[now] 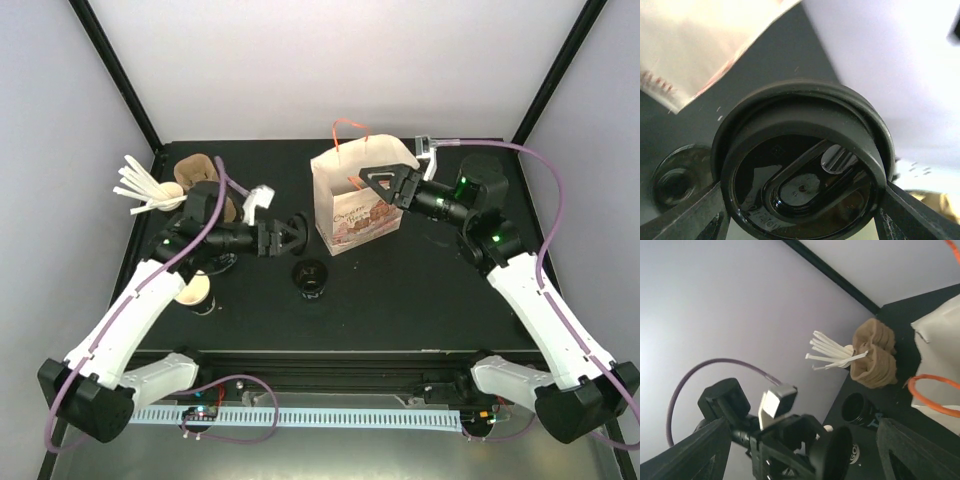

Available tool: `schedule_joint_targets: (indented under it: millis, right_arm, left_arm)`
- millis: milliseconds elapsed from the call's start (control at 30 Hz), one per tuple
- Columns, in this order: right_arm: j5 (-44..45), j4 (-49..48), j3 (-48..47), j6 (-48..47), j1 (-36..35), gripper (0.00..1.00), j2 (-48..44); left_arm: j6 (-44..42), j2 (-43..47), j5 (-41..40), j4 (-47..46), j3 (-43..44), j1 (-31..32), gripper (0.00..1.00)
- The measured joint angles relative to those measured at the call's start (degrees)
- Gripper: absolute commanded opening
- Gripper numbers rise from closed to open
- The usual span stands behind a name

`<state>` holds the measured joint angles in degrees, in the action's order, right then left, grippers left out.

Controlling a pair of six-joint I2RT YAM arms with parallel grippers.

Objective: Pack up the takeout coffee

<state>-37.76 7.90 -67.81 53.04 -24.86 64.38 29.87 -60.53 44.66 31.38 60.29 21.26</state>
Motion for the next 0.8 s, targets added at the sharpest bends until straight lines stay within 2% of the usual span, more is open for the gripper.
schedule_joint_targets:
  millis: [133,233,333,500,800]
  right_arm:
    - [0.9,1.46,1.16,-1.2,1.44,0.83,-0.76]
    - [1.01,2.14,1.77,-1.77,1.95,0.83,-0.59]
    - [0.96,2.54,1.9,-2.19,2.67,0.83,-0.59]
    - [0.79,2.62,2.4,-3.08,4.13,0.83,-1.07]
    - [0.46,2.6,4.83,-3.23,5.97,0.83,-2.73]
  left_arm:
    - [-7.61,-3.89,-9.29,9.44,0.92,6.8,0.71]
    - [-11.69,-10.34,-18.71,16.41,4.46,13.9,0.71]
    - [-13.81,-17.11,-26.99,21.33,8.46,18.08,0.71]
    - [-15.85,-22.88,-35.87,25.94,11.02,20.15,0.71]
    - [-17.79,-27.19,-42.77,29.27,14.27,22.12,0.73]
